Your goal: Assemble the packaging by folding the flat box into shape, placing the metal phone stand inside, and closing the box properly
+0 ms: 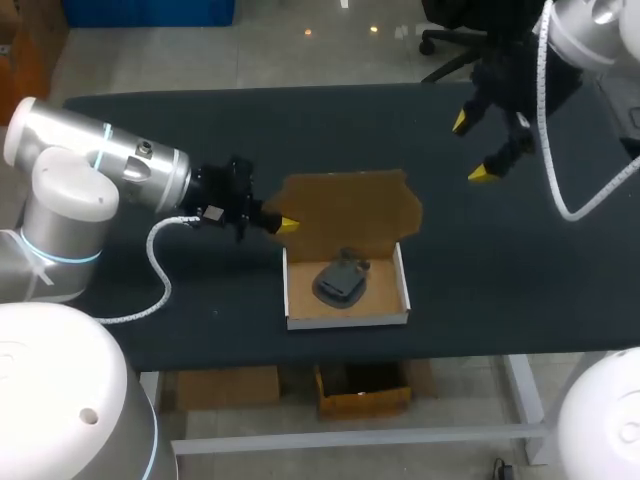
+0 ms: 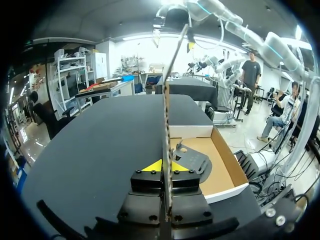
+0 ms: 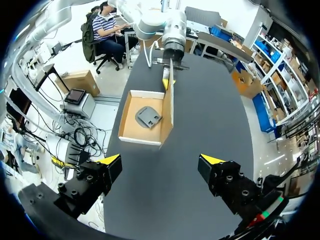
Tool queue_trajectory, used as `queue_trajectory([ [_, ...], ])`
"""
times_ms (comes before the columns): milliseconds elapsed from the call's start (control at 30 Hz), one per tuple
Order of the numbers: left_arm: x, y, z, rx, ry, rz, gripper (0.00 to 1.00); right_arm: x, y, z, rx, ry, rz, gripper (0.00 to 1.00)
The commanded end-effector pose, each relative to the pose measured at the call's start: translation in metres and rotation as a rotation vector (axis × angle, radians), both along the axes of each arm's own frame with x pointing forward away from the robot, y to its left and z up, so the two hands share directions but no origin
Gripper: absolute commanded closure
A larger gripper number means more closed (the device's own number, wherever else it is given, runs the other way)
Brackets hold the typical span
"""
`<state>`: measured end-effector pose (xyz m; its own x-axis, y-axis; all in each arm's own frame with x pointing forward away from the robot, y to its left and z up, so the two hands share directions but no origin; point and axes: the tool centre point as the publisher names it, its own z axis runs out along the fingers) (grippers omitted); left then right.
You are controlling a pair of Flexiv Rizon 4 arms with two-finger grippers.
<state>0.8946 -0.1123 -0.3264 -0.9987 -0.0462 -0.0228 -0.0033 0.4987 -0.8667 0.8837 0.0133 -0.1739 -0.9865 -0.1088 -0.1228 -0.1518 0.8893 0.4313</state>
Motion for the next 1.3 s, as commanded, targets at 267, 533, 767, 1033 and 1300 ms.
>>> queue_trajectory([
  [267, 0.000, 0.000, 0.000, -0.002, -0.001, -0.001, 1.00, 0.048, 0.051, 0.013, -0.141, 0.138, 0.048, 0.00],
  [533, 0.000, 0.000, 0.000, -0.002, -0.001, -0.001, 1.00, 0.058, 0.084, 0.009, -0.200, 0.155, 0.078, 0.11],
  [767, 0.000, 0.000, 0.000, -0.002, -0.001, -0.001, 1.00, 0.067, 0.111, 0.007, -0.277, 0.161, 0.072, 0.32],
  [1033, 0.000, 0.000, 0.000, -0.002, -0.001, -0.001, 1.00, 0.067, 0.135, 0.005, -0.371, 0.165, 0.058, 0.42],
  [1300, 0.000, 0.000, 0.000, -0.002, -0.001, -0.001, 1.00, 0.060, 0.147, -0.009, -0.425, 0.184, 0.046, 0.52],
])
